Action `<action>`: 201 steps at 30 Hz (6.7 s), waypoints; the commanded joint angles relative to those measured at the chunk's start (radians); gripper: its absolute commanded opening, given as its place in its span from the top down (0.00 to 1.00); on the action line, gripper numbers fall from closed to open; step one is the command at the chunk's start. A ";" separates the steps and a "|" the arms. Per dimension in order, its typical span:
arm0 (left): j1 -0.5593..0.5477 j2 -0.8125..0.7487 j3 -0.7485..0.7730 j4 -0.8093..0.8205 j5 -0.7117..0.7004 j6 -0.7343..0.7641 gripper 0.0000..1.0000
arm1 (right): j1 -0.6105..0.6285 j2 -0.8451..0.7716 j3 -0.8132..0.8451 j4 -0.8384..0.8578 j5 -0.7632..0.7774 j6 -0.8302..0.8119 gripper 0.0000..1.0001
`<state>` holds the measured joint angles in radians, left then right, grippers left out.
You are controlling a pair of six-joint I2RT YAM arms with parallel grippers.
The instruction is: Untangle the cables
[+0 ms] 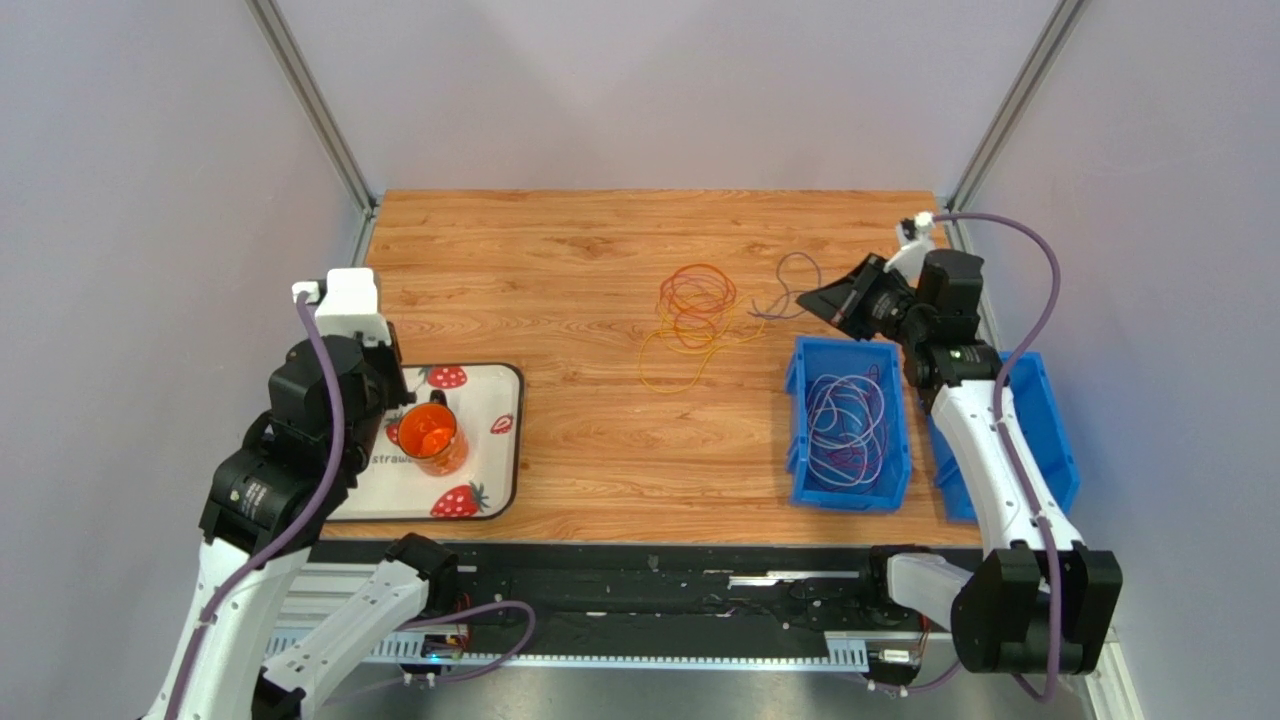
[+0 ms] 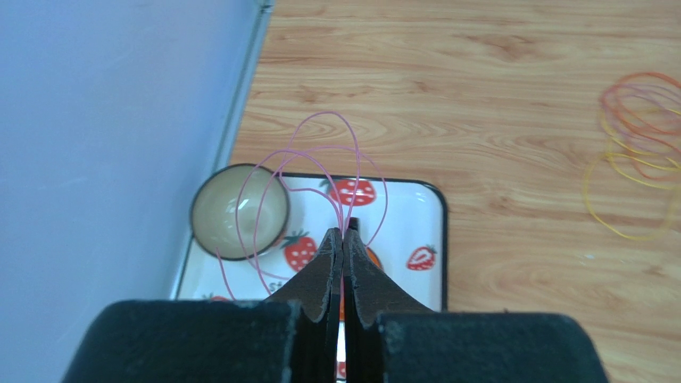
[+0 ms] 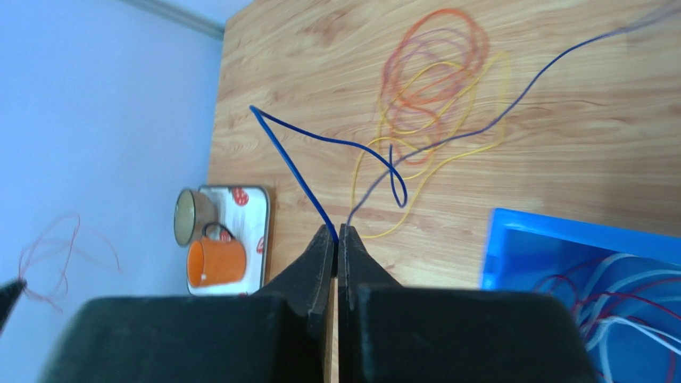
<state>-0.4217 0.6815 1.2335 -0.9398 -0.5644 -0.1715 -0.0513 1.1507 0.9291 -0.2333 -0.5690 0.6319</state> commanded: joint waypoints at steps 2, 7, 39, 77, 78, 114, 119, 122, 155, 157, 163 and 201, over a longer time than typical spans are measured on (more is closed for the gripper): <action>0.006 0.016 -0.008 0.122 0.366 0.020 1.00 | 0.215 -0.089 0.140 -0.124 0.045 -0.124 1.00; 0.006 0.084 -0.008 0.186 0.642 -0.034 1.00 | 0.315 -0.126 0.180 -0.170 0.130 -0.135 1.00; -0.382 0.527 0.048 0.786 0.977 -0.278 1.00 | 0.396 -0.088 0.832 -0.580 0.672 -0.262 1.00; -0.617 1.258 0.617 0.803 0.942 -0.278 0.21 | 0.396 -0.278 0.752 -0.630 1.057 -0.256 1.00; -0.615 1.235 0.594 0.799 0.922 -0.273 0.21 | 0.396 -0.273 0.755 -0.632 1.048 -0.255 1.00; -0.460 -0.031 -0.117 -0.037 0.066 -0.322 0.06 | 0.396 -0.095 0.702 -0.635 0.789 -0.259 1.00; -0.460 -0.076 -0.203 -0.071 0.032 -0.344 0.09 | 0.395 -0.144 0.702 -0.658 1.087 -0.317 1.00; -0.460 -0.077 -0.212 -0.051 0.069 -0.324 0.08 | 0.393 -0.160 0.706 -0.658 1.164 -0.339 1.00; -0.548 -0.060 -0.207 -0.094 0.035 -0.344 0.14 | 0.063 -0.378 0.083 -0.463 1.730 -0.026 1.00; -0.551 -0.063 -0.209 -0.094 0.032 -0.344 0.14 | -0.010 -0.356 0.074 -0.463 1.643 0.017 1.00; -0.551 -0.051 -0.207 -0.094 0.031 -0.344 0.14 | -0.192 -0.275 0.045 -0.468 1.396 0.138 1.00; -0.551 0.038 -0.203 -0.103 0.003 -0.347 0.11 | -0.225 -0.031 0.260 -0.614 1.021 0.016 0.00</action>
<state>-0.9684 0.6891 1.0157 -1.0374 -0.5411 -0.5152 -0.2783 1.2003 1.1641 -0.9390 0.6628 0.7406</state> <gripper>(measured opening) 0.884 0.994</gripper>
